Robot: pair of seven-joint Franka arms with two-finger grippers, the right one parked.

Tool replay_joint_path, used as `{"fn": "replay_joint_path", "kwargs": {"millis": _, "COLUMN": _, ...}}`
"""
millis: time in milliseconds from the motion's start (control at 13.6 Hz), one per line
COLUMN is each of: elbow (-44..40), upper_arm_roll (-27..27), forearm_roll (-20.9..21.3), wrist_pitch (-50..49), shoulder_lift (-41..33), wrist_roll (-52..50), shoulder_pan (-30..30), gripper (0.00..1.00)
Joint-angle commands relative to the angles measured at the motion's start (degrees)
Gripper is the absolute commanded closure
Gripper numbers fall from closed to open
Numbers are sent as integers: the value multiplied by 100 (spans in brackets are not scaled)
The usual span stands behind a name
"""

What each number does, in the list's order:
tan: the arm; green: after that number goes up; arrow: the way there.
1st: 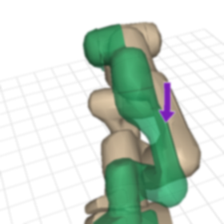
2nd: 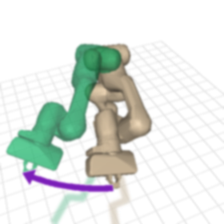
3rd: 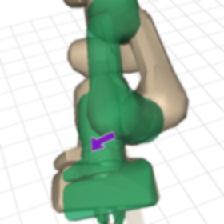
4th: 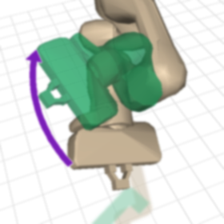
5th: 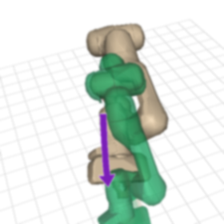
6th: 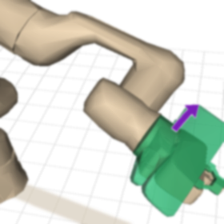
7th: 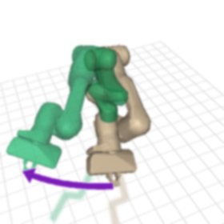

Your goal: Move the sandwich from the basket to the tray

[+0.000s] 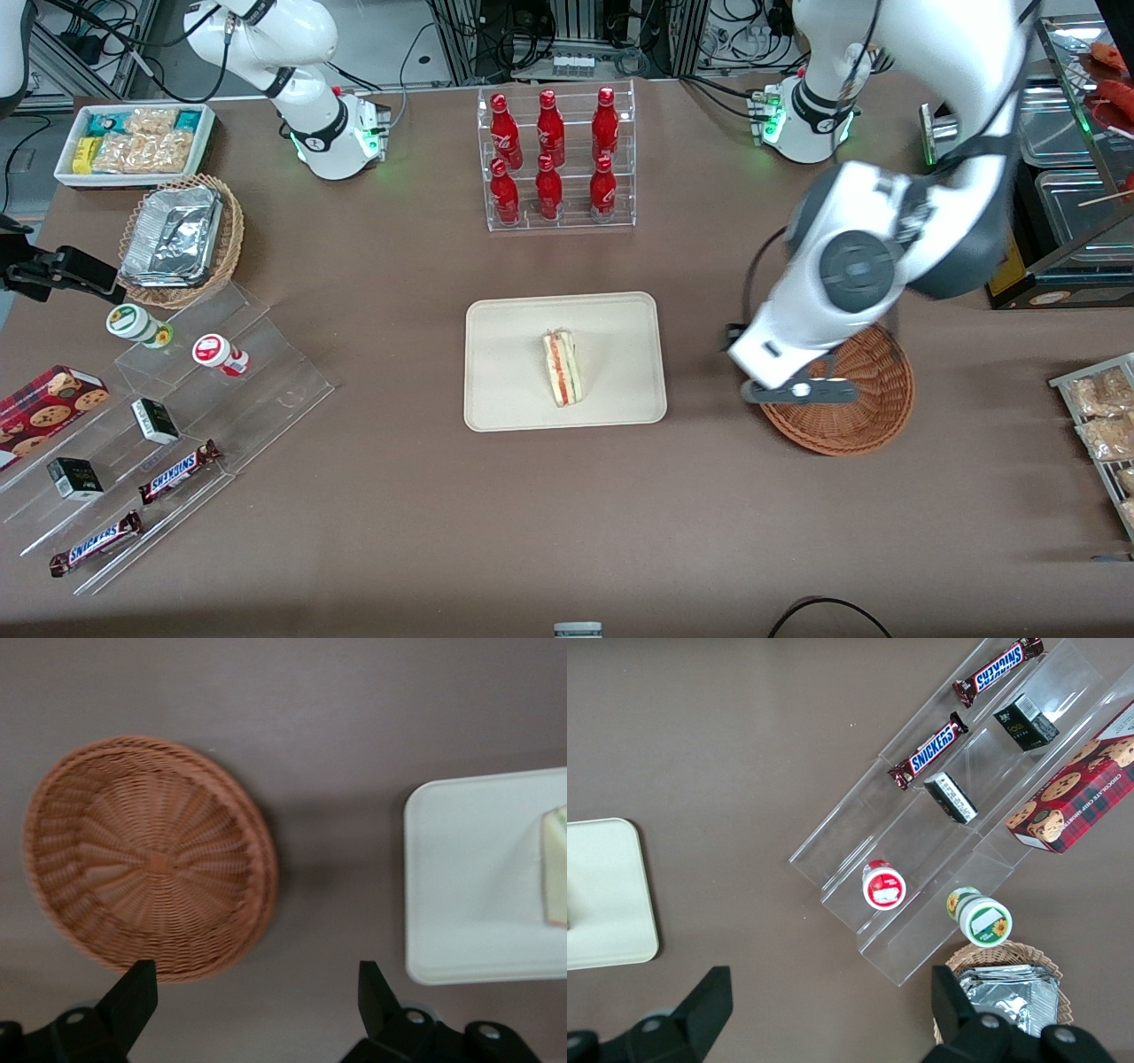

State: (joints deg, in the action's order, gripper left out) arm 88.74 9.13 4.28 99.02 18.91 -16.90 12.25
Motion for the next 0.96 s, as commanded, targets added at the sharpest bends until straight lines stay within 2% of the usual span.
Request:
{"fn": "replay_joint_path", "kwargs": {"millis": 0, "elbow": 897, "upper_arm_roll": 54, "forearm_roll": -94, "wrist_pitch": 83, "shoulder_lift": -869, "wrist_roll": 808, "shoulder_pan": -432, "gripper": 0}}
{"fn": "replay_joint_path", "kwargs": {"millis": 147, "elbow": 1275, "upper_arm_roll": 19, "forearm_roll": -120, "wrist_pitch": 12, "shoulder_lift": -1361, "wrist_roll": 1126, "shoulder_pan": -583, "gripper": 0}}
{"fn": "replay_joint_path", "kwargs": {"millis": 295, "elbow": 1383, "upper_arm_roll": -95, "forearm_roll": -129, "wrist_pitch": -503, "shoulder_lift": -1766, "wrist_roll": 1424, "shoulder_pan": -610, "gripper": 0}}
{"fn": "replay_joint_path", "kwargs": {"millis": 368, "elbow": 1348, "upper_arm_roll": -69, "forearm_roll": -138, "wrist_pitch": -741, "shoulder_lift": -1899, "wrist_roll": 1591, "shoulder_pan": -932, "gripper": 0}}
{"fn": "replay_joint_path", "kwargs": {"millis": 516, "elbow": 1121, "upper_arm_roll": -68, "forearm_roll": -305, "wrist_pitch": -1260, "shoulder_lift": -2093, "wrist_roll": 1951, "shoulder_pan": -1145, "gripper": 0}}
{"fn": "replay_joint_path", "kwargs": {"millis": 884, "elbow": 443, "upper_arm_roll": -315, "forearm_roll": -288, "wrist_pitch": -2105, "shoulder_lift": -2225, "wrist_roll": 2349, "shoulder_pan": -1339, "gripper": 0}}
